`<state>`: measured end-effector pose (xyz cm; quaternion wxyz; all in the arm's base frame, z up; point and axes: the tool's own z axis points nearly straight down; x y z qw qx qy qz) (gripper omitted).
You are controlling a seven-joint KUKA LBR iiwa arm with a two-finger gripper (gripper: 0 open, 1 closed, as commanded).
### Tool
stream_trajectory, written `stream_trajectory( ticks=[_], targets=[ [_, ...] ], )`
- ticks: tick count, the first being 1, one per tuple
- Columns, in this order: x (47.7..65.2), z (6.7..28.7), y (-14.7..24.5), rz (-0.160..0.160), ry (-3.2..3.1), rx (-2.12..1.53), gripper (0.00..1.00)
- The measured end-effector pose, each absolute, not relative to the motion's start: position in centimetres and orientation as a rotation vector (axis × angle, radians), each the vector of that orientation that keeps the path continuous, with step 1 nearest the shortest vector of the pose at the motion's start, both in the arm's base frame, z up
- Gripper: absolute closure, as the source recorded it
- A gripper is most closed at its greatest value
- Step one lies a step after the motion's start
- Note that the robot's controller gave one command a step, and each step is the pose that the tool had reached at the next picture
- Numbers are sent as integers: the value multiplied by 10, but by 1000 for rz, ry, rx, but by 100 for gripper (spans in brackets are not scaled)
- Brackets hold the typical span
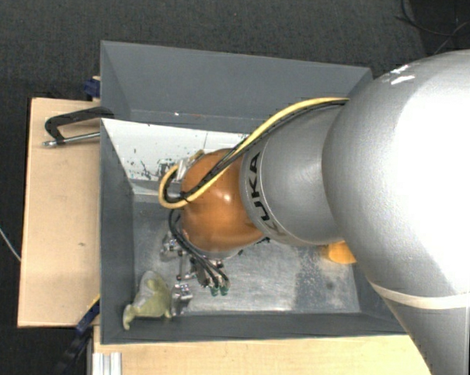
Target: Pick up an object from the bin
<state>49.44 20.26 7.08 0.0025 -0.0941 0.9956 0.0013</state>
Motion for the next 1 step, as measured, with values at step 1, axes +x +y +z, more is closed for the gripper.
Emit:
stream_trajectory(
  ticks=[1],
  targets=[
    [495,71,220,4,2883,-1230,0]
  ],
)
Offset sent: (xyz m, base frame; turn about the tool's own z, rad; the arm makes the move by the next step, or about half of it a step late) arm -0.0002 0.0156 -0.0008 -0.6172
